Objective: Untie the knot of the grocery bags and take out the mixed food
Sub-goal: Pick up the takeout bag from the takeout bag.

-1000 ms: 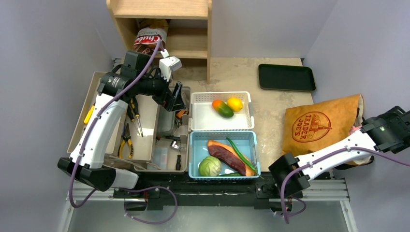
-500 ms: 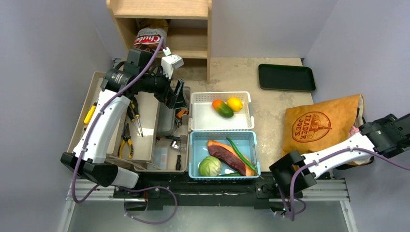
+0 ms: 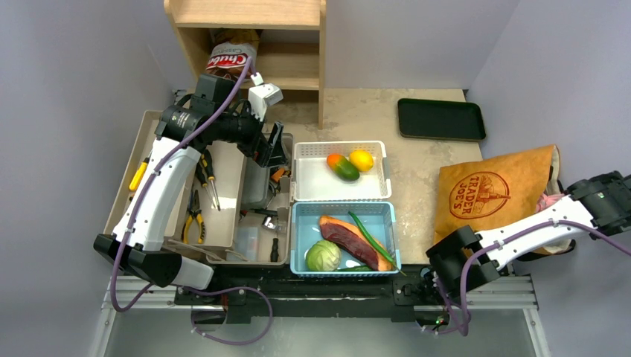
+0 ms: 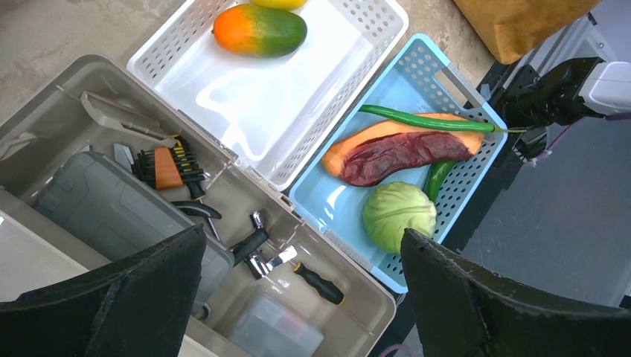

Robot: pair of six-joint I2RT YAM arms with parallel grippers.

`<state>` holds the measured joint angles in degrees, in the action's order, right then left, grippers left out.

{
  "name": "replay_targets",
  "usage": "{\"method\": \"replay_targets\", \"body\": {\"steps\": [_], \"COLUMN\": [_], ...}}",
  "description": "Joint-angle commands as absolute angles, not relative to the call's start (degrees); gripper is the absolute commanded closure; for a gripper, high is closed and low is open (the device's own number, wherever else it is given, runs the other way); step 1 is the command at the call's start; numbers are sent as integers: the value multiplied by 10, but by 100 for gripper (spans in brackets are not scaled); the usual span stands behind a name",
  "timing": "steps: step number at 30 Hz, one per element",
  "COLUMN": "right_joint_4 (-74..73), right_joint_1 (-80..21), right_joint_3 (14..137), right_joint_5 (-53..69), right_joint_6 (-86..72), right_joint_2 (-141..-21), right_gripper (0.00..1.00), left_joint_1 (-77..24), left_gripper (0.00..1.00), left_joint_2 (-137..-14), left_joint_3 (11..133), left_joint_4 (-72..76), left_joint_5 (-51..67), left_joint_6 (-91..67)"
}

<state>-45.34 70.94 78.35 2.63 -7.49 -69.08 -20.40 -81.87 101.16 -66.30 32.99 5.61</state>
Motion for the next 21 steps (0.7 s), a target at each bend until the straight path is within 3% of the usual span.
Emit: {"method": "replay_targets", "body": {"steps": [1, 8, 13, 21], "right_joint_4": [-533, -540, -501, -489], "right_joint_1": [711, 711, 710, 710], "right_joint_3": [841, 810, 781, 771], "right_joint_5": [18, -17, -27, 20], "right_joint_6": [-132, -147, -142, -150], "right_joint_2": [-694, -701, -698, -706], "right_gripper": [38, 46, 45, 30], "left_joint_1": [-208, -207, -208, -207], "left_gripper": [0, 0, 0, 0], "left_joint_2": [-821, -822, -821, -821], "left_joint_3": [1031, 1034, 1034, 1031], "left_joint_4": [-656, -651, -653, -655], "left_joint_5": [344, 345, 345, 345], "left_joint_6": [63, 62, 65, 70]}}
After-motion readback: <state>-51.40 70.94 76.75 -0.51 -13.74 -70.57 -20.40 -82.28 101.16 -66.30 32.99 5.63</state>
